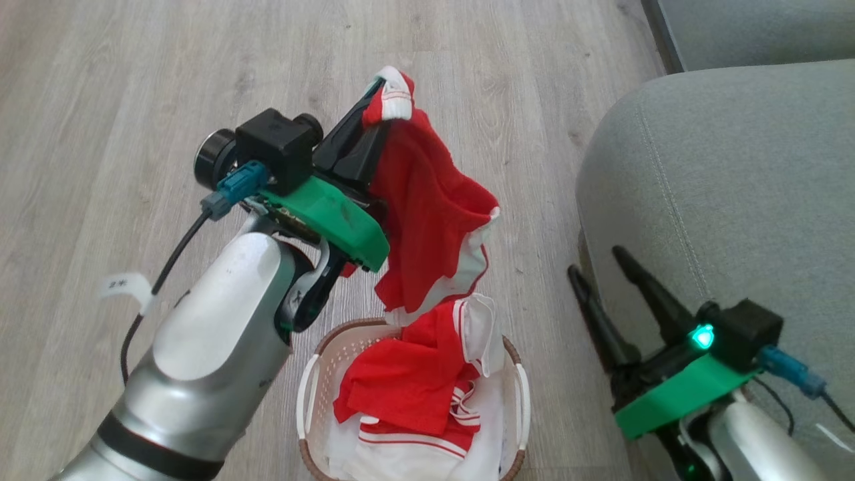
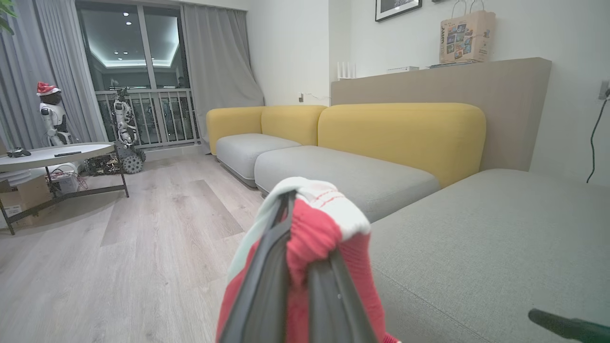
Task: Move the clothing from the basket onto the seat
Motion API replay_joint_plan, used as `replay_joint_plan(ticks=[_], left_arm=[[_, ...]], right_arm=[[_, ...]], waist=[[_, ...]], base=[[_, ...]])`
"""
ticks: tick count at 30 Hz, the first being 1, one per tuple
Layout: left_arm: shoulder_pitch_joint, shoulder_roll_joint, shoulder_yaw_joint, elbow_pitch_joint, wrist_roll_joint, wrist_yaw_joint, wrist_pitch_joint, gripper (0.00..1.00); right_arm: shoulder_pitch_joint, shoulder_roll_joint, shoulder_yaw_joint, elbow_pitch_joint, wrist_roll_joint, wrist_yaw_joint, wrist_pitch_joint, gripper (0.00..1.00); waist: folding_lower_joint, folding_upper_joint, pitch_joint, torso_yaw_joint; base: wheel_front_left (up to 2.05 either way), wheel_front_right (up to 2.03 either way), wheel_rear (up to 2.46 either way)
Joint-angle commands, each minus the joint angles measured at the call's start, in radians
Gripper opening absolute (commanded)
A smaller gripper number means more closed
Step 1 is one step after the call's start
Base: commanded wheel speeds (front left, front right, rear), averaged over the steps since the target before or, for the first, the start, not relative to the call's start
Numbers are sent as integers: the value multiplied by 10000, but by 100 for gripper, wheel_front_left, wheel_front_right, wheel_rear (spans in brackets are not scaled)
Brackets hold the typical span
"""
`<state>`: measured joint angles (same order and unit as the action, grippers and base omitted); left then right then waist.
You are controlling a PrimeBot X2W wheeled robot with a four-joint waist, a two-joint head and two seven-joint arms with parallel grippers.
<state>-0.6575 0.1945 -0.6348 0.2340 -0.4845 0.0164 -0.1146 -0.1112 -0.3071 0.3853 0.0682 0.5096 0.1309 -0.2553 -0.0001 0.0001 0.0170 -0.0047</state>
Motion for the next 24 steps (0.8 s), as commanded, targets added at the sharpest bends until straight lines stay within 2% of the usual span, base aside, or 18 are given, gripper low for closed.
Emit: replay_joint_plan(ticks=[1,6,12,24], left_arm=[[-695,298,447,-346,-60,-26,18,0],[-718,218,332,-349,-134,-85,81,0],[-884,-7,199,-420,-293,-206,169,0],[-998,-607,-438,-437,-441,-510,333,0]], right_arm=[[-108,-223,300,-292,129,-2,-65,100],[-295,-466,1116,-126,611,-2,-65,100],[-936,-506,2039,1098,806,-2,-65,100],[-2591,85,3380,2880,1405,-2,-65,100]], waist=[[1,-1,-23,-12],[1,-1,-105,-12],[1,-1,-153,219],[1,-1,-171,1008]], base=[[0,0,0],[0,0,0],[0,0,0],[0,0,0]])
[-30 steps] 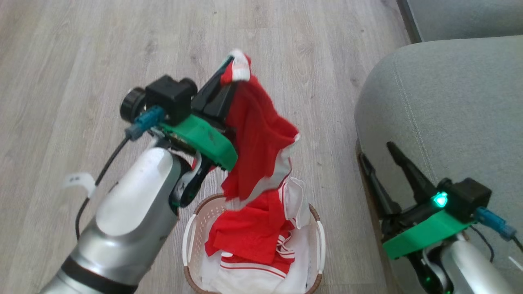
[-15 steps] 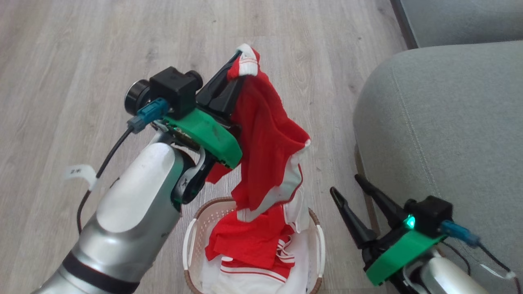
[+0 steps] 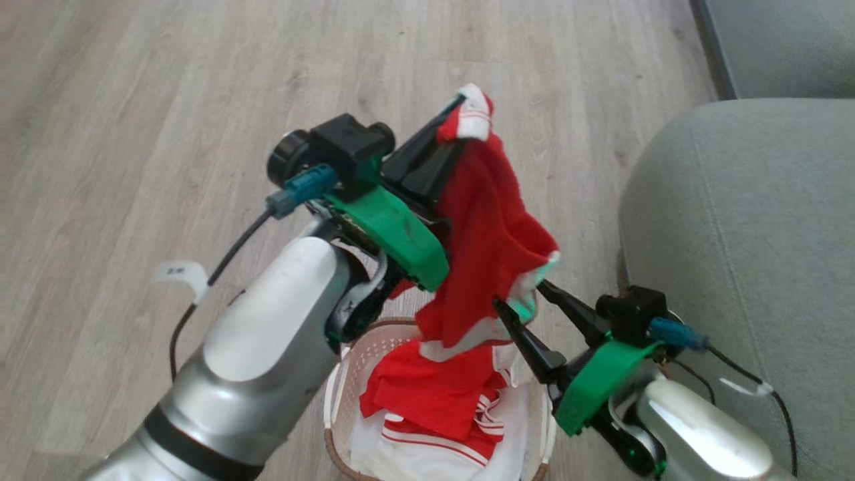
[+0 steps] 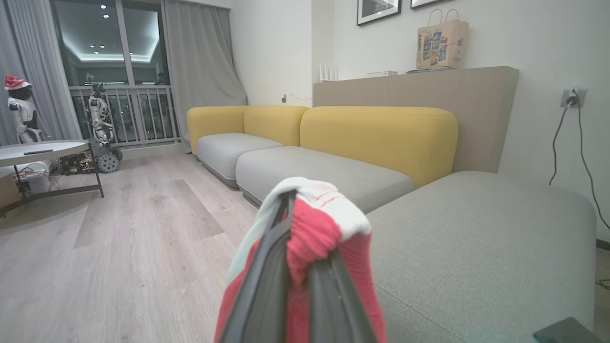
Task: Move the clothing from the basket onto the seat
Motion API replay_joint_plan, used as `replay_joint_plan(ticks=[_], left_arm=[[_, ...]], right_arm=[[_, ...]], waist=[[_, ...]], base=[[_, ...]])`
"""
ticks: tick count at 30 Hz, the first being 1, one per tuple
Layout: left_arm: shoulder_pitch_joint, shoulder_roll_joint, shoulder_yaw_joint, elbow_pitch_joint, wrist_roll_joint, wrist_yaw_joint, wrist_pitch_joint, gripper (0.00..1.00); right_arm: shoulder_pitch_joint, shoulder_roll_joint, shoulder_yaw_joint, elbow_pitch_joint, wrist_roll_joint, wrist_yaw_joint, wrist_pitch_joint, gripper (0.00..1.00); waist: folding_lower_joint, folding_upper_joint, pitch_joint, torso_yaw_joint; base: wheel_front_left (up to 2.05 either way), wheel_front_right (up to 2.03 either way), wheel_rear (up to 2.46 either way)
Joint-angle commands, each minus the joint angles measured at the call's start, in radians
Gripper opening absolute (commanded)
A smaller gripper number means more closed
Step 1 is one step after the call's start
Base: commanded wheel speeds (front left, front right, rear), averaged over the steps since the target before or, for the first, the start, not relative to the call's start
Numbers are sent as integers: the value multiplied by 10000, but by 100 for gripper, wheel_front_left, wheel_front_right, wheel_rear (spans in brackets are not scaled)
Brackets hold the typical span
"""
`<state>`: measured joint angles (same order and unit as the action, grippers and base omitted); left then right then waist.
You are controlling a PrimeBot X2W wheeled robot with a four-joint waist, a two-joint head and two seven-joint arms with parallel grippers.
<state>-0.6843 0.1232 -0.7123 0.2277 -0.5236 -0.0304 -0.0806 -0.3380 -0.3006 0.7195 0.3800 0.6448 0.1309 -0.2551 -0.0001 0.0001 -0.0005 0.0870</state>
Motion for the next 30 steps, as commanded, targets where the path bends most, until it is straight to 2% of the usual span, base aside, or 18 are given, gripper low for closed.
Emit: replay_joint_plan(ticks=[1,13,14,15,17,24,30], left_arm=[[-744,53,284,-377,-71,-69,3,0],[-869,-399,-300,-185,-347,-281,24,0],[-877,-407,-306,-162,-356,-270,17,0],[-877,-407,-306,-162,-356,-270,17,0],[-880,-395,-295,-96,-377,-226,4,0],[-590,-179,-204,81,-490,-96,-71,0],[-114,177,-50,139,-516,202,-216,0]], right_arm=[[-453,60,143,-108,96,-2,-67,100],[-1465,413,432,1030,-4,-2,-67,100],[-1470,431,415,1044,-9,-2,-67,60],[-1470,431,415,1044,-9,-2,-67,60],[-1448,483,243,1020,-38,-2,-67,0],[-1144,408,-495,534,-219,-2,-67,0],[-623,348,-1816,-307,-783,-2,-67,0]], waist=[[1,-1,11,160],[1,-1,82,936],[1,-1,84,956],[1,-1,84,956],[1,-1,105,983],[1,-1,95,880],[1,-1,160,623]], base=[[0,0,0],[0,0,0],[0,0,0],[0,0,0],[0,0,0],[0,0,0],[0,0,0]])
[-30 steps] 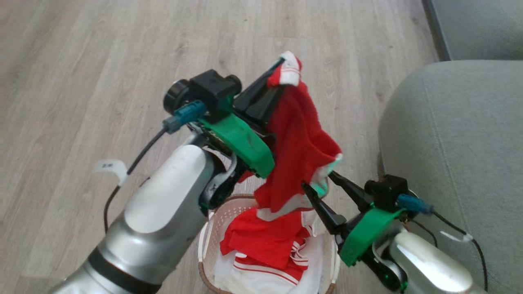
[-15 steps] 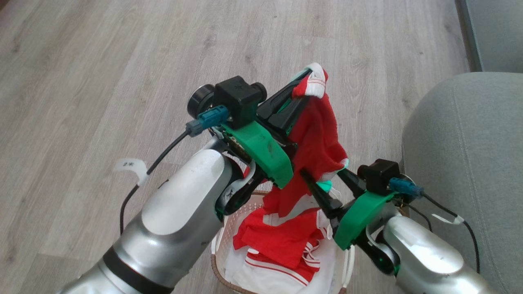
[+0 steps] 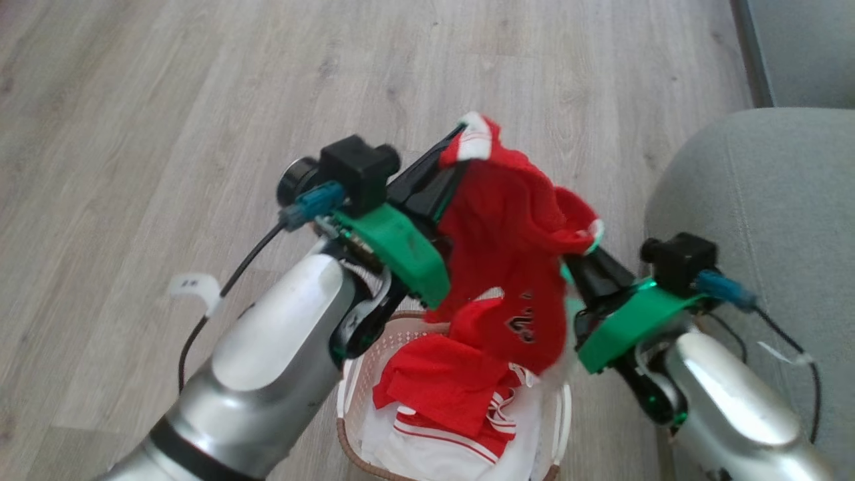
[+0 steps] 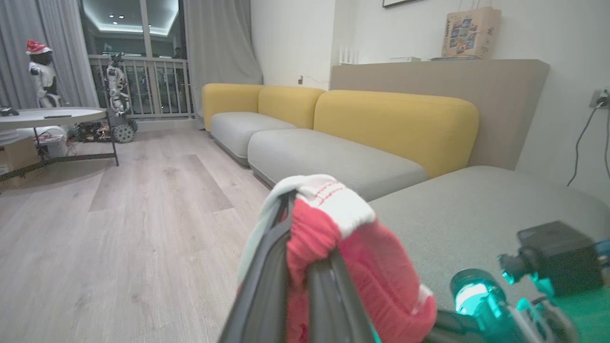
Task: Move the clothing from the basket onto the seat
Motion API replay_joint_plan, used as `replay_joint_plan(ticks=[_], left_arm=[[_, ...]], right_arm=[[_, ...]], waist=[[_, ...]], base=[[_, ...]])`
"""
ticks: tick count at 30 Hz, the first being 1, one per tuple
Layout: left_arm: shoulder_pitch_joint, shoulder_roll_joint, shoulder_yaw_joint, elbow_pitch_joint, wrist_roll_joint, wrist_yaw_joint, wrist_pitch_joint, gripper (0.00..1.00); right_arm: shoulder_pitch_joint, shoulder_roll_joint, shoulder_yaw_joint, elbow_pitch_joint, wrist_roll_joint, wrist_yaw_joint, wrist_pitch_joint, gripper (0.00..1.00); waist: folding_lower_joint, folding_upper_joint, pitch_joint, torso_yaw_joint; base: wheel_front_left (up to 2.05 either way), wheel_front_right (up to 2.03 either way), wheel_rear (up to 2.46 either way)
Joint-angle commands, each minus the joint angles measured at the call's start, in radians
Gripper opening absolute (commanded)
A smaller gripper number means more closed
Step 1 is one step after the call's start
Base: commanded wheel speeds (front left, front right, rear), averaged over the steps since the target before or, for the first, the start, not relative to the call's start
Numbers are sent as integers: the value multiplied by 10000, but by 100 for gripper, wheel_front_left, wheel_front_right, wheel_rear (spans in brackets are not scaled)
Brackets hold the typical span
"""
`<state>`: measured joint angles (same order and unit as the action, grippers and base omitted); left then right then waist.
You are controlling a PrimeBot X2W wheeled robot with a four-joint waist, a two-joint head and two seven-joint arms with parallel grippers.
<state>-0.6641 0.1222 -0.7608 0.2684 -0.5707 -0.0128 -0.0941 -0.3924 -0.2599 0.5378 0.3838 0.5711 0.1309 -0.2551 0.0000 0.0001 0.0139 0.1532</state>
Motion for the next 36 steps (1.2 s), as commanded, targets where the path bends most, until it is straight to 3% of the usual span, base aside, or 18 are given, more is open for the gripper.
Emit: replay_joint_plan(ticks=[1,17,18,19,20,36], left_arm=[[-224,236,466,-292,-61,78,-112,0],[1061,351,345,-281,-271,539,-456,0],[1110,328,307,-251,-284,528,-473,10],[1148,303,250,-227,-287,500,-480,36],[1177,272,173,-206,-285,455,-478,100],[1334,-177,-656,273,-82,237,-758,100]], right_arm=[[22,-55,-226,-486,-140,-2,-67,0],[970,-328,-2112,-2046,-458,-2,-67,0],[1005,-364,-2199,-2144,-471,-2,-67,0],[1036,-399,-2277,-2241,-492,-2,-67,0],[1064,-431,-2362,-2341,-510,-2,-67,0],[1343,-1231,-3812,-3488,-759,-2,-67,0]], waist=[[0,-1,27,-94],[0,-1,16,-763],[0,-1,21,-827],[0,-1,32,-895],[0,-1,47,-967],[0,-1,307,-2774]], base=[[0,0,0],[0,0,0],[0,0,0],[0,0,0],[0,0,0],[0,0,0]])
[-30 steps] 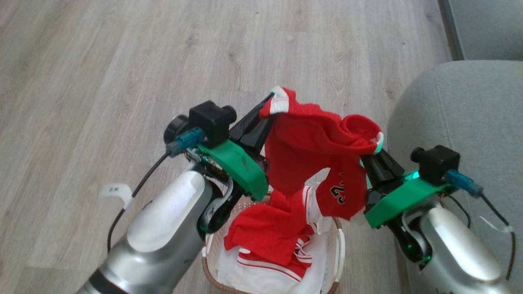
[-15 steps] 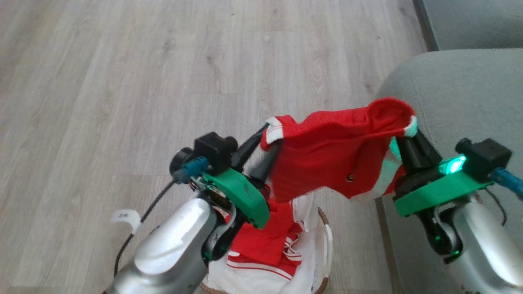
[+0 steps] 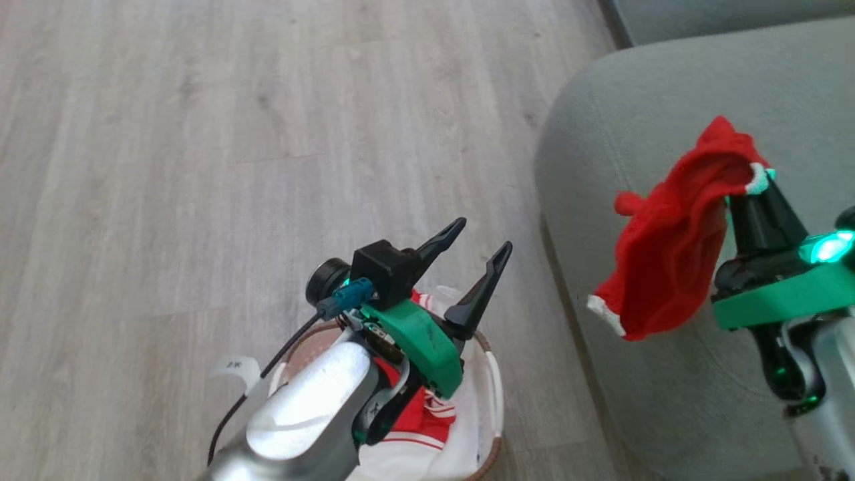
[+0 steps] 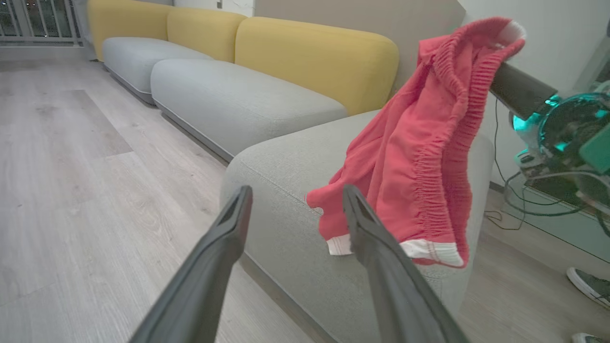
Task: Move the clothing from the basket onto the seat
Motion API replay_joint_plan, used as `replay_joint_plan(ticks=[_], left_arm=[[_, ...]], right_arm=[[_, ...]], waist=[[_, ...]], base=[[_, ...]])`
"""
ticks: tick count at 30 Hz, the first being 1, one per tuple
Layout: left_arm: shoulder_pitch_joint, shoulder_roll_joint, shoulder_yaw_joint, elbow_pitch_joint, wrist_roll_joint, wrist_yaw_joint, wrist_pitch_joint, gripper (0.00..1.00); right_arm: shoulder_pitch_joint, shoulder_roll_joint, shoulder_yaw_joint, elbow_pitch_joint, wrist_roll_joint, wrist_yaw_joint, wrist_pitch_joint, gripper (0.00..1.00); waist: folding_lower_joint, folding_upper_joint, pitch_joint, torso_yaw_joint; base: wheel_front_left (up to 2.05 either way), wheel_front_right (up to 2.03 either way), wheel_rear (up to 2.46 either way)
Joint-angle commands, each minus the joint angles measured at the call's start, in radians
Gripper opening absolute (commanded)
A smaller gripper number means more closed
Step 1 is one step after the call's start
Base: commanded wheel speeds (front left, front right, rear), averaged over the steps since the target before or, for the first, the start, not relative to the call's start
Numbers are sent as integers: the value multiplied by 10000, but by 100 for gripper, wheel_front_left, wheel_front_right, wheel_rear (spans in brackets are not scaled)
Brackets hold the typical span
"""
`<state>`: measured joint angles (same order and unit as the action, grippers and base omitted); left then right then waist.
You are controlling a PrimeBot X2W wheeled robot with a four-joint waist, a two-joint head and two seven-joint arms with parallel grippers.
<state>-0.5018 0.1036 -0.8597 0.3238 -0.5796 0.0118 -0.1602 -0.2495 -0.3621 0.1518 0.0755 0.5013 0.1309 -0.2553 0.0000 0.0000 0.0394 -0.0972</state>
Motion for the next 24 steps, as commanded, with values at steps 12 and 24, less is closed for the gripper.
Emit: replay_joint_plan(ticks=[12,24], left_arm=[[-523,105,360,376,348,264,-528,100],[-686,91,390,555,576,285,-846,100]], right_arm=[[190,-354,-497,-1292,-3,-2,-65,0],[443,-329,-716,-1807,-66,-2,-65,0]], waist=[[0,0,248,-2048],[0,0,347,-2978]], base=[[0,0,0],[0,0,0]])
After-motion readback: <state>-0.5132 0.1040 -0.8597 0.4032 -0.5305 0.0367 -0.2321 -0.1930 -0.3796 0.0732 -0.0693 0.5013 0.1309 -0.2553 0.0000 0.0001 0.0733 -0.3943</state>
